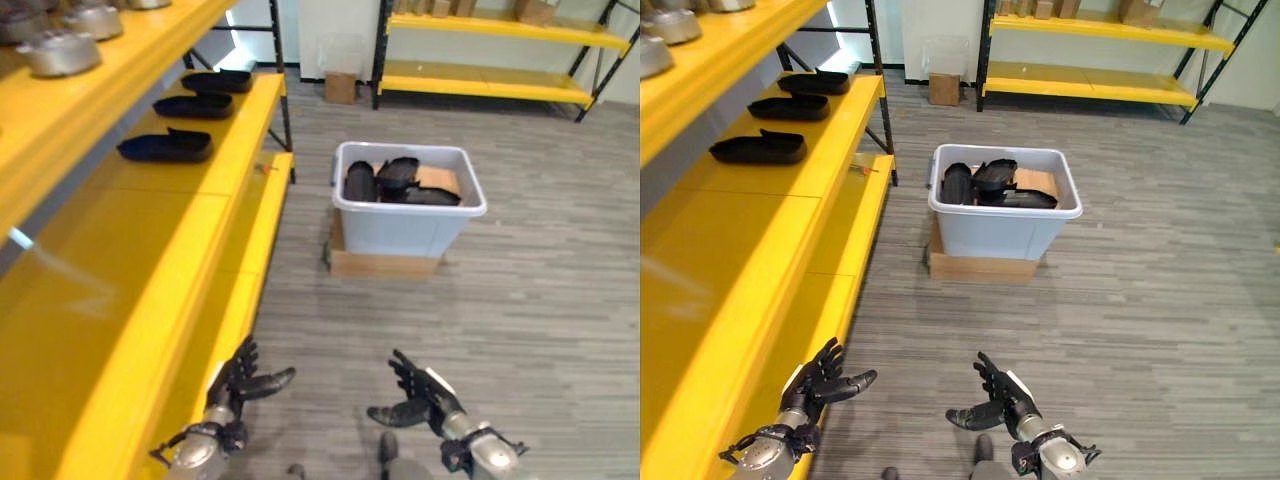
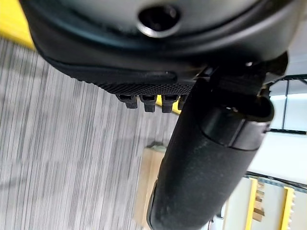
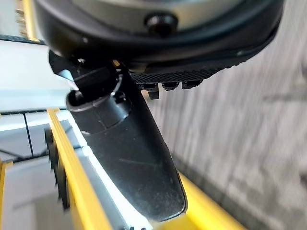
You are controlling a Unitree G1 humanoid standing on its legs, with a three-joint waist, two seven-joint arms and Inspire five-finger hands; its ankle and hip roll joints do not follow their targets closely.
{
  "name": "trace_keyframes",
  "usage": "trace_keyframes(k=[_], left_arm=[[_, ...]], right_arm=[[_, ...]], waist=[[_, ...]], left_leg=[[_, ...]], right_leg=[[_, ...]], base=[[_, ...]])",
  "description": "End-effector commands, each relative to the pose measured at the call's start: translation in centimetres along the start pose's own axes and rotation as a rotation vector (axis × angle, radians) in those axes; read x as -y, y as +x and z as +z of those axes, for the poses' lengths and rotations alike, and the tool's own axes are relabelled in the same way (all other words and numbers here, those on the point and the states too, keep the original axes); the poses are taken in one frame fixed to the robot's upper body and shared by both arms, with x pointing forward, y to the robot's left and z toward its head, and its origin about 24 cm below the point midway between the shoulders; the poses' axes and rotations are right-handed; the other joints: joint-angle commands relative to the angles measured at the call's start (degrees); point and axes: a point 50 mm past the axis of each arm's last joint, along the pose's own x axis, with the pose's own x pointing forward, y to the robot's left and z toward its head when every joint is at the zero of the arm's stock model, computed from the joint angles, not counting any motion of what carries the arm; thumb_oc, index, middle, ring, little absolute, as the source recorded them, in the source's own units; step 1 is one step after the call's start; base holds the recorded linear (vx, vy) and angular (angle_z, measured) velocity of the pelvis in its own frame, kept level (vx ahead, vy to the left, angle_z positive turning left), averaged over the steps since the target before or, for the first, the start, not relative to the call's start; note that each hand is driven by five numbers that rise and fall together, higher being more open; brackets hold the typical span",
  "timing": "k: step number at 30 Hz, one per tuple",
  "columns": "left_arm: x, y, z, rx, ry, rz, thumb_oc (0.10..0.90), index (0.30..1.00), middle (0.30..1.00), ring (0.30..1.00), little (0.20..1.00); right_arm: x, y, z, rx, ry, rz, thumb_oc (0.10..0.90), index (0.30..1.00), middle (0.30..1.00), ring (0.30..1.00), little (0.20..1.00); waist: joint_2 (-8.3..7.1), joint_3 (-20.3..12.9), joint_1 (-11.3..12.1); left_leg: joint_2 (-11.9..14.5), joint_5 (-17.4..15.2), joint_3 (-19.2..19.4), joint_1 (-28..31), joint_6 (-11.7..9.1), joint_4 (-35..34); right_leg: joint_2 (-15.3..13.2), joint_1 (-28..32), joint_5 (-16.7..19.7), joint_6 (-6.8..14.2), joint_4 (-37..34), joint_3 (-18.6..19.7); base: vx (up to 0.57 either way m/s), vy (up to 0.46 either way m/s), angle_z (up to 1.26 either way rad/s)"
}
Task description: Move parts from the plastic box to the shelf.
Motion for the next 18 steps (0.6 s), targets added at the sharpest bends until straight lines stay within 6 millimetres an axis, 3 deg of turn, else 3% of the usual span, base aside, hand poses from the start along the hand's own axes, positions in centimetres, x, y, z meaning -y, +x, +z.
trace_keyframes(k=[1,2,5,6,7,8,9,10,11,15,18], left_arm=[[2.1,0.9,5.0,0.23,0.012,-0.127,0.9,1.0,1.0,1.0,1.0],[2.3,1.0,5.4,0.236,0.064,-0.137,0.9,1.0,1.0,1.0,1.0],[2.4,1.1,5.4,0.229,0.083,-0.154,0.9,1.0,1.0,1.0,1.0],[2.4,1.1,5.4,0.229,0.083,-0.154,0.9,1.0,1.0,1.0,1.0],[2.3,1.1,5.3,0.222,0.093,-0.154,0.9,1.0,1.0,1.0,1.0],[2.3,1.1,5.3,0.222,0.093,-0.154,0.9,1.0,1.0,1.0,1.0],[2.1,1.0,5.2,0.219,0.111,-0.149,0.9,1.0,1.0,1.0,1.0],[2.1,1.0,5.2,0.219,0.111,-0.149,0.9,1.0,1.0,1.0,1.0],[2.0,1.0,5.3,0.223,0.12,-0.144,0.9,1.0,1.0,1.0,1.0],[1.7,0.8,5.6,0.238,0.12,-0.128,0.9,1.0,1.0,1.0,1.0],[1.5,0.7,5.4,0.235,0.103,-0.117,0.9,1.0,1.0,1.0,1.0]], right_arm=[[1.1,0.0,6.0,0.28,-0.056,-0.009,0.9,1.0,1.0,1.0,1.0],[1.3,-0.2,5.6,0.272,-0.017,-0.029,0.9,1.0,1.0,1.0,1.0],[1.9,-0.4,5.0,0.249,0.006,-0.056,0.9,1.0,1.0,1.0,1.0],[1.9,-0.4,5.0,0.249,0.006,-0.056,0.9,1.0,1.0,1.0,1.0],[2.0,-0.6,4.9,0.248,0.021,-0.065,0.9,1.0,1.0,1.0,1.0],[2.0,-0.6,4.9,0.248,0.021,-0.065,0.9,1.0,1.0,1.0,1.0],[1.9,-0.6,4.8,0.246,0.024,-0.07,0.9,1.0,1.0,1.0,1.0],[1.9,-0.6,4.8,0.246,0.024,-0.07,0.9,1.0,1.0,1.0,1.0],[1.8,-0.4,4.6,0.237,0.023,-0.073,0.9,1.0,1.0,1.0,1.0],[1.1,-0.1,4.4,0.227,0.022,-0.044,0.9,1.0,1.0,1.0,1.0],[0.6,-0.1,4.2,0.217,0.024,-0.017,0.9,1.0,1.0,1.0,1.0]], waist=[[0.56,-2.5,-0.6],[-0.76,-1.4,-0.7],[-1.93,0.5,-0.1],[-1.86,0.5,-0.2],[-1.68,0.7,-0.2],[-1.7,0.7,-0.2],[-1.08,1.0,0.4],[-1.15,0.8,0.4],[-0.45,0.9,1.2],[0.47,0.3,3.5],[0.12,-0.8,3.5]], left_leg=[[4.6,10.5,-1.3,1.7,0.2,2.8],[6.5,15.2,2.5,-2.8,1.5,11.3],[0.5,9.9,5.6,-9.0,2.4,18.0],[0.5,9.6,5.5,-9.2,2.4,18.5],[-2.5,6.6,9.5,-12.9,3.2,15.6],[-2.5,6.6,9.5,-12.9,3.2,15.6],[-5.5,6.4,10.1,-15.6,4.0,10.7],[-5.6,6.8,10.1,-15.7,4.0,10.3],[-7.5,9.4,9.9,-18.0,3.8,7.3],[-9.5,14.7,8.5,-18.7,3.0,1.0],[-10.1,13.1,8.2,-15.9,4.6,-0.7]], right_leg=[[0.4,0.5,-2.4,1.0,1.8,2.1],[1.1,2.6,-3.6,-1.3,1.8,0.5],[1.1,5.3,-4.2,-1.8,0.5,-1.3],[1.1,5.3,-4.3,-1.7,0.6,-1.4],[1.2,6.1,-4.6,-1.5,-0.2,-2.4],[1.1,6.1,-4.6,-1.5,-0.2,-2.4],[2.3,6.9,-4.7,-1.3,-0.9,-2.4],[2.2,6.7,-4.6,-1.3,-1.0,-2.4],[3.7,7.9,-4.9,-1.2,-1.6,-2.4],[5.6,12.7,-6.9,-1.5,-2.5,-1.4],[5.3,14.9,-9.0,-1.2,-2.0,-1.1]], base=[[0.09,-0.405,-0.36],[0.06,-0.414,-0.3],[0.06,-0.28,0.35],[0.12,-0.146,0.49],[0.08,-0.067,0.32],[0.18,-0.101,0.26],[0.1,-0.027,0.24],[0.21,-0.053,0.24],[0.2,-0.028,0.01],[0.33,0.01,-0.24],[0.33,0.053,-0.5]])
